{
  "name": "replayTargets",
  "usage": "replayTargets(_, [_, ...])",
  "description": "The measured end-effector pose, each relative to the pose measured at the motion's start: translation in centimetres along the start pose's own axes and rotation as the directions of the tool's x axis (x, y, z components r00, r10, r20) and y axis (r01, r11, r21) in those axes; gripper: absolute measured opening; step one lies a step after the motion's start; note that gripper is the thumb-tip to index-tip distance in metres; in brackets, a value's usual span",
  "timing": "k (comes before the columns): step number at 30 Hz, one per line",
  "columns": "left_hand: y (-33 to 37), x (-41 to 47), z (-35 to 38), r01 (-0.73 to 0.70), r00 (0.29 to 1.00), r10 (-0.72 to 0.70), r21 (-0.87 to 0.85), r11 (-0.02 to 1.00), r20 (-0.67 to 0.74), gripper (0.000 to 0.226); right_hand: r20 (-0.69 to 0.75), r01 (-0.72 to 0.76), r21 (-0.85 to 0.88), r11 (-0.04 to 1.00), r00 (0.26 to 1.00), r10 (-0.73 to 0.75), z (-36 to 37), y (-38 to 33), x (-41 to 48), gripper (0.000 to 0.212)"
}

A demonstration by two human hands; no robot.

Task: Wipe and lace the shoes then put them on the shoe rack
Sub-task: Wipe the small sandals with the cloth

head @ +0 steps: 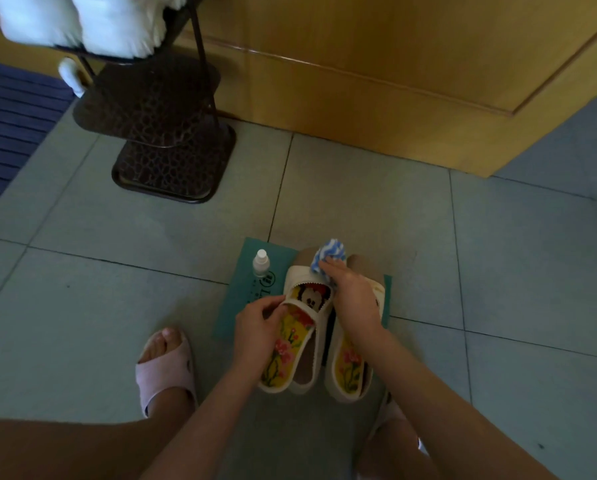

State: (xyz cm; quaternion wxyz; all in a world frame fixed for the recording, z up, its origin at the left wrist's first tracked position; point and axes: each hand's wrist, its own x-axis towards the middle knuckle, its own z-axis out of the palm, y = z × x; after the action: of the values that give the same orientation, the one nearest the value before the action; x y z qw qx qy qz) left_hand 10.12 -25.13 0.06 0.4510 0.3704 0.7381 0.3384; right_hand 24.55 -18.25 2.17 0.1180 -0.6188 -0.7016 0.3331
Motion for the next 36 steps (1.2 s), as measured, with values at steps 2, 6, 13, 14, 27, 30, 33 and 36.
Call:
replayTargets(2, [0.0, 0.0, 0.0, -0.005, 1.000, 0.005, 0.005, 1.000, 0.001, 0.022, -0.023, 0.029, 0.011, 1.000, 0.999, -0.028, 0.4, -0.3, -1.4, 0.055])
replayTargets(6, [-0.4, 0.1, -0.2, -0.017, 1.000, 0.017, 0.005, 1.000, 0.006, 0.020, -0.047, -0.006, 0.048, 0.999, 0.999, 0.009, 0.8, -0.8, -3.1, 0.054])
replayTargets(13, [-1.3, 0.4, -1.9, 0.003, 0.996, 0.000, -0.026, 1.000, 0.087, 0.023, -0.194, -0.064, 0.231, 0.971, 0.975, 0.111, -1.7, -1.7, -2.7, 0.045])
replayTargets(14, [-1.5, 0.4, -2.2, 0.017, 0.995, -0.014, -0.035, 0.999, 0.095, 0.024, -0.222, -0.069, 0.197, 0.978, 0.968, 0.113, -1.9, -1.8, -1.9, 0.047])
replayTargets(27, [-2.1, 0.7, -3.0, 0.065, 0.994, -0.057, -0.083, 0.994, 0.094, 0.024, -0.163, 0.101, -0.074, 0.992, 0.980, -0.112, 1.6, -3.1, -3.9, 0.057])
replayTargets(30, [-2.0, 0.7, -2.7, 0.078, 0.994, -0.068, -0.109, 0.991, 0.089, 0.024, -0.144, 0.100, -0.075, 0.992, 0.983, -0.110, 2.1, -3.2, -5.2, 0.054])
replayTargets(33, [-1.8, 0.6, -2.4, 0.078, 0.995, -0.070, -0.129, 0.989, 0.071, 0.024, -0.095, 0.043, 0.015, 0.999, 0.995, -0.041, 3.1, -3.1, -6.8, 0.049])
replayTargets(36, [-1.4, 0.5, -2.0, 0.062, 0.997, -0.056, -0.116, 0.991, 0.060, 0.024, -0.052, -0.039, 0.082, 0.996, 0.998, 0.043, 4.9, -2.9, -9.2, 0.053])
